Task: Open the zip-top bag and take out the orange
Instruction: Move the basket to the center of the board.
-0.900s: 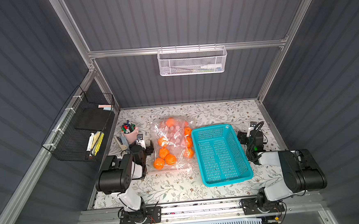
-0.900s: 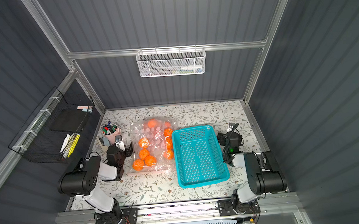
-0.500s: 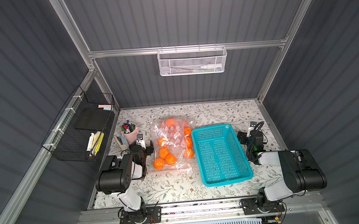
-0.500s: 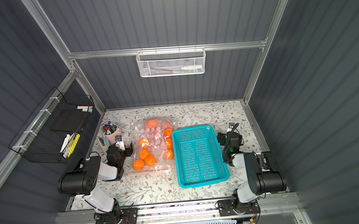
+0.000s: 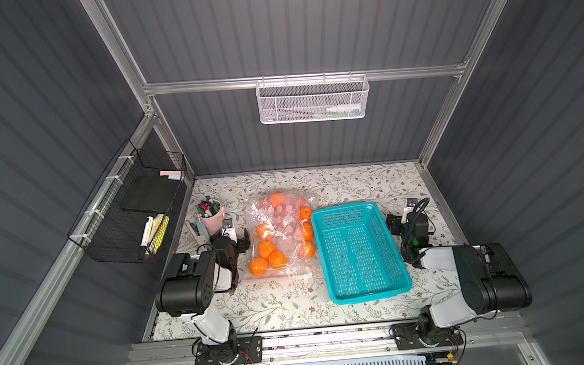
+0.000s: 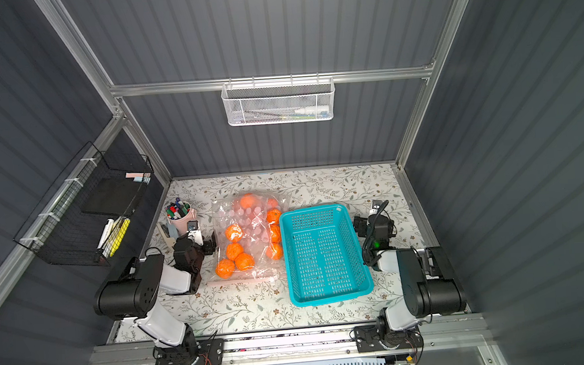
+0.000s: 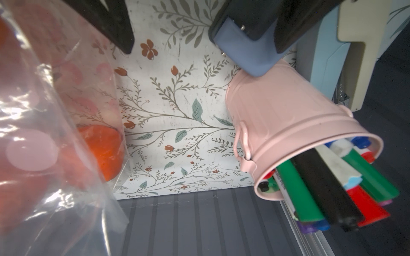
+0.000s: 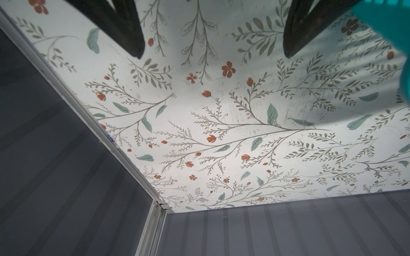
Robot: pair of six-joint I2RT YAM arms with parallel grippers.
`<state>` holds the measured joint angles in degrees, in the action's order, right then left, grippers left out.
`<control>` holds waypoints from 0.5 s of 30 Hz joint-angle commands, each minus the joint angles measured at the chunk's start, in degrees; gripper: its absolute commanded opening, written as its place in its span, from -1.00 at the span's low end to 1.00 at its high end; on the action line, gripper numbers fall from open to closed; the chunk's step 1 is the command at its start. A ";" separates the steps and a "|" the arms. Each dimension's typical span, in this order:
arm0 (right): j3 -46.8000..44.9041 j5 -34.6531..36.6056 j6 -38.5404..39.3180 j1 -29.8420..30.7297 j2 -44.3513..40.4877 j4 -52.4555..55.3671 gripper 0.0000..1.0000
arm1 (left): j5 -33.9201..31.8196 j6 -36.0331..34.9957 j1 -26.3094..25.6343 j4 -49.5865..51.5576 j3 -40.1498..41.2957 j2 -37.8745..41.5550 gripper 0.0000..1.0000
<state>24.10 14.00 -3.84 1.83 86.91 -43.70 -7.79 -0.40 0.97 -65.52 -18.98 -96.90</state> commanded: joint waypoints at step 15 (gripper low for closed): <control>24.65 -8.27 -16.63 -0.42 -27.63 60.07 0.93 | 0.71 30.73 -1.86 45.58 -15.77 28.33 0.99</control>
<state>44.36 15.14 -13.47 1.32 59.88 -7.88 -9.96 18.48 -0.71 -33.50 -31.64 -71.09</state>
